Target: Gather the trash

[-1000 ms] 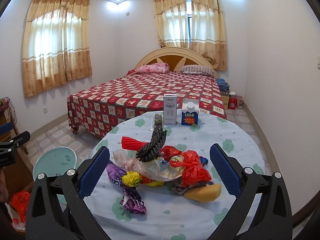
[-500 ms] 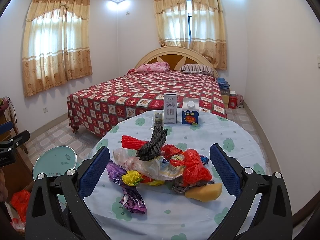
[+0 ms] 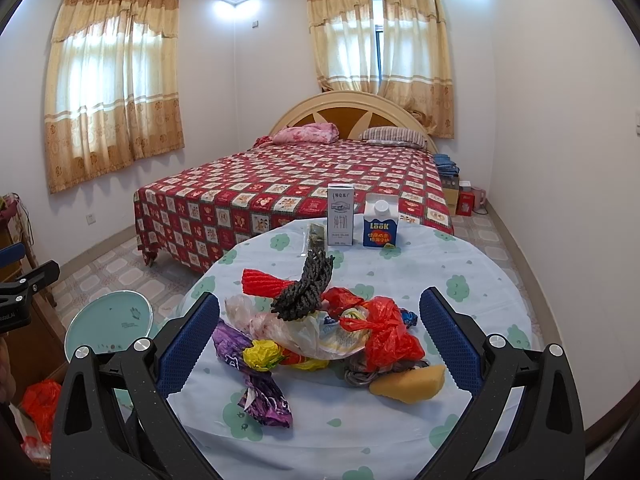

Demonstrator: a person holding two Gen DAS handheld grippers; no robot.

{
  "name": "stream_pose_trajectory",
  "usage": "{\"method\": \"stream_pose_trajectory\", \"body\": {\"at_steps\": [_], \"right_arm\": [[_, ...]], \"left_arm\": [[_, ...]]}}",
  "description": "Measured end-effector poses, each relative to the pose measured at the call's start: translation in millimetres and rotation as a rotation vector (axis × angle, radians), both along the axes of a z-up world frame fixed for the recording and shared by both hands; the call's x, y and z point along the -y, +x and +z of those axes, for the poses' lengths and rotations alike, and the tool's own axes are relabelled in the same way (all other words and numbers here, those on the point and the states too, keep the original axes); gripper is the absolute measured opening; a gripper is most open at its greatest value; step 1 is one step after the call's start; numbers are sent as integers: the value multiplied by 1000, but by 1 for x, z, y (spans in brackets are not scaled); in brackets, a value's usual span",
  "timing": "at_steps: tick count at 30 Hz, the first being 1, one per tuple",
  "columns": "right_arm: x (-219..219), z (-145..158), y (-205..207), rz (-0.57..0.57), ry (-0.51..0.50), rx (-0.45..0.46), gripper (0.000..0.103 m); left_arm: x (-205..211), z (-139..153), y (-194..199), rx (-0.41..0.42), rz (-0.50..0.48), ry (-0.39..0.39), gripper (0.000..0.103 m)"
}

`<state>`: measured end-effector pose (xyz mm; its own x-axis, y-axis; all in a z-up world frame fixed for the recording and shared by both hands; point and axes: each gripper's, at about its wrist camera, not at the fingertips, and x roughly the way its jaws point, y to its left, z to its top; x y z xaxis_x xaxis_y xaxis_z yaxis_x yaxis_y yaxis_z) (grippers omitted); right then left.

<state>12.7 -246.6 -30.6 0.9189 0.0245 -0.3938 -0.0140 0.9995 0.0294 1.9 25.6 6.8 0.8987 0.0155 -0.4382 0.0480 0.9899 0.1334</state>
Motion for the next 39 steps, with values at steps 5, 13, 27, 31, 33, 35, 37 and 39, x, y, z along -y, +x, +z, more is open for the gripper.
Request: {"method": "stream_pose_trajectory", "body": {"at_steps": [5,13,27,31,33,35,37,39], "right_arm": [[0,-6,2,-4,2,-4,98],[29,-17,8,-71,-15,-9,98],[108,-97,9,-186,26,-157,98],[108,-107,16,-159,52,-186,98],[107,-110,19,-136,58,-190,97],[104,-111,21,-120,58,-188,96],[103,-108,20,-115,59,-180,95],[102,-106,20,-106,57,-160,89]], "left_arm": [[-8,-3,0,-8,8,5,97],[-6,-26,14,-58,38,24,97],[60,-95,38,-190,-33,79,97],[72,-104,39,-203,-46,93,97],[76,-106,40,-203,-51,96,97],[77,-106,42,-205,-53,100,97],[78,-107,44,-210,-54,99,97],[80,-107,45,-217,-57,100,97]]}}
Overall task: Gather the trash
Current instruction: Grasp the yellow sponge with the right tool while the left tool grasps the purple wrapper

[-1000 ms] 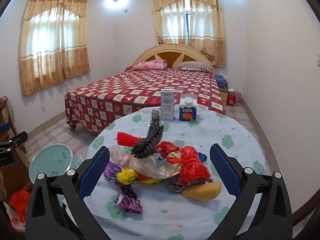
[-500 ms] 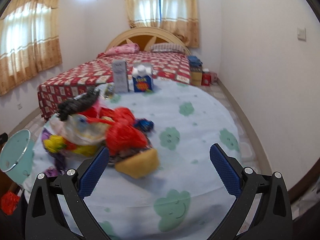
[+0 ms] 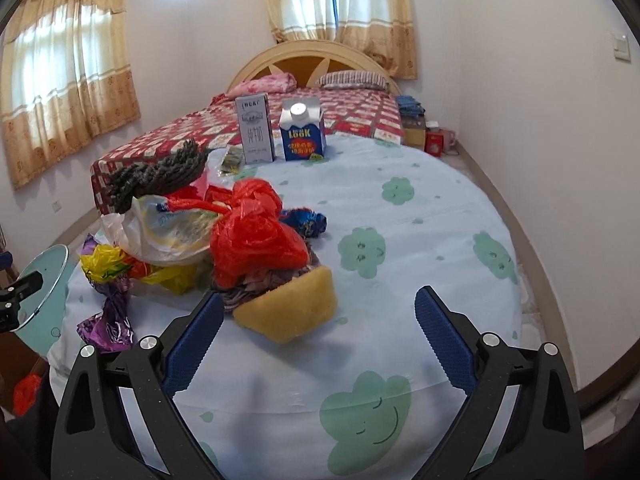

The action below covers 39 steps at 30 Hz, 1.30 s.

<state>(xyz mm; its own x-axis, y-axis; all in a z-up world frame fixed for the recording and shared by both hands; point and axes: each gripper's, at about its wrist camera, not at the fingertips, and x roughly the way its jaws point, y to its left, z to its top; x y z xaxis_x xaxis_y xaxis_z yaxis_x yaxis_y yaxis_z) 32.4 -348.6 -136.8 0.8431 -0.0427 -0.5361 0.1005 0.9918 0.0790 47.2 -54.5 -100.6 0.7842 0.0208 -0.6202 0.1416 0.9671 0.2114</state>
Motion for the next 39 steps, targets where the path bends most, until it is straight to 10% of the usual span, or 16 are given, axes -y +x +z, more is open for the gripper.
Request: {"method": "stream_pose_trajectory", "body": {"at_steps": [2,8,26,39], "right_arm": [[-1,-1,2,33,6,-11,61],[-5,-13,11,117,49,-75,34],[12,-1,-45,110,68,19,30],[15,-6,-42,121,96,30,30]], "left_arm": [[4,-1,1,-3,-7,-2,97],[18,-3,0,-14,-35,-1,97],[81,-2,-10,-65,-122,-73,97],[63,-26,-7,-125,-102,41,97]]}}
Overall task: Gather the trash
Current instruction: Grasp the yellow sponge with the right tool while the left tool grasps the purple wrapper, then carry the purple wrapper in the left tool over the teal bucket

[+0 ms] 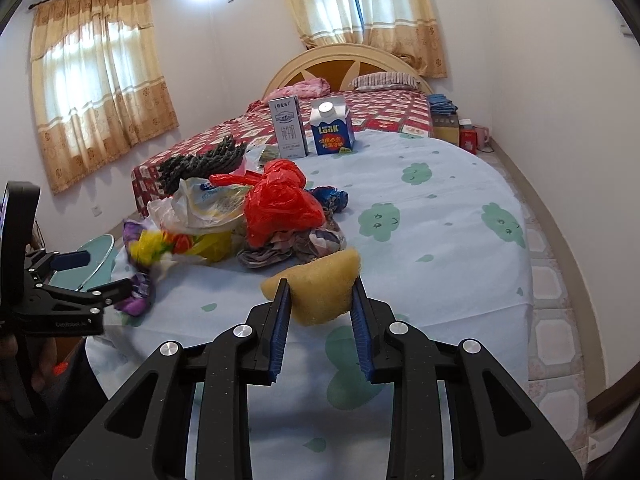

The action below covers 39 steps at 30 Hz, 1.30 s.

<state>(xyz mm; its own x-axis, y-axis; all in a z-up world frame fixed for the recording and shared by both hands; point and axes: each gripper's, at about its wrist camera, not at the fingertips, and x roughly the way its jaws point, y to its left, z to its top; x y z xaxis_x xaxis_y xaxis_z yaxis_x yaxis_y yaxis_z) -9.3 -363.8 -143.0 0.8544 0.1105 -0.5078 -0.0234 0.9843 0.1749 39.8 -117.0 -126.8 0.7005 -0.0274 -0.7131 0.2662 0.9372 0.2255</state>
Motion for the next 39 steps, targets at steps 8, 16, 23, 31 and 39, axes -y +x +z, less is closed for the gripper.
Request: {"method": "stream_pose_trajectory", "body": {"at_steps": [8,16,23,31,39], "right_arm": [[-8,2,-2,7,-22,16,30],[-10,6,-8,-3,-44,45,31],[-7,5,-7,-7,-26,48,31],[-26,21,-8,44,-22,93,31],[-63,47,8,125,-26,142,31]], "left_arm": [[-48,11,18,22,116,-4,97],[-19,20,-7,35,49,-50,97],[-6,-9,-4,-89,-32,-85,66],[-23,8,-9,-64,-85,-109,22],[-62,48,-6,35,-30,-98,22]]}}
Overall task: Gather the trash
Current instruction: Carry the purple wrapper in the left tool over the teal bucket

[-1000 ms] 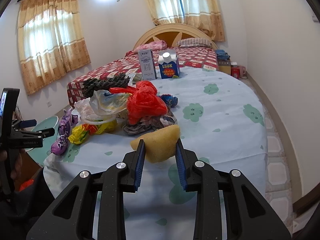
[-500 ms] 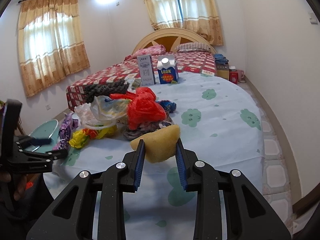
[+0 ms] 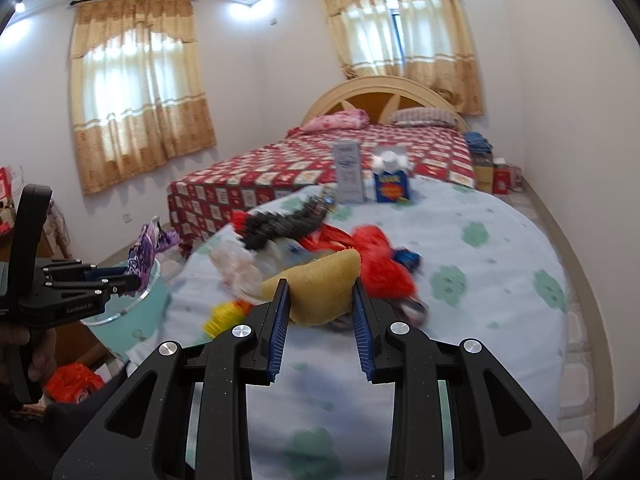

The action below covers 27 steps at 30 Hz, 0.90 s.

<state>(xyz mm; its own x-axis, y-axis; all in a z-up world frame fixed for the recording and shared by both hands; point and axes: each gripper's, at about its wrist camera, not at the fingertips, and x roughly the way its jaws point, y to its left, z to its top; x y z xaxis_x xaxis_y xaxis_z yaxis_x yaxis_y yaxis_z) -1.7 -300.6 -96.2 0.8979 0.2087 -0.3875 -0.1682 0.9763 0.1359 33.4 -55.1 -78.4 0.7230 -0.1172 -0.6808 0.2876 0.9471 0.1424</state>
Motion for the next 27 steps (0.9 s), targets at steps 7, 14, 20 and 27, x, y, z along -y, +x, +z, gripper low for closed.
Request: {"method": "stream_pose_trajectory", "body": {"at_steps": [7,14,20,27], "right_arm": [[-38,14,30,66,-10,18,31],[-77,25,62,129,-23,15,31],[-105,31,88,163,-50,11,31],[-138,28,116,195,-89,-7,31]], "left_arm": [[-43,12,8,60,113,39,22],[-83,16,20,83,218,39,22],[-107,16,27,102,279,60,22],[-133,9,36,99,334,82,22]]}}
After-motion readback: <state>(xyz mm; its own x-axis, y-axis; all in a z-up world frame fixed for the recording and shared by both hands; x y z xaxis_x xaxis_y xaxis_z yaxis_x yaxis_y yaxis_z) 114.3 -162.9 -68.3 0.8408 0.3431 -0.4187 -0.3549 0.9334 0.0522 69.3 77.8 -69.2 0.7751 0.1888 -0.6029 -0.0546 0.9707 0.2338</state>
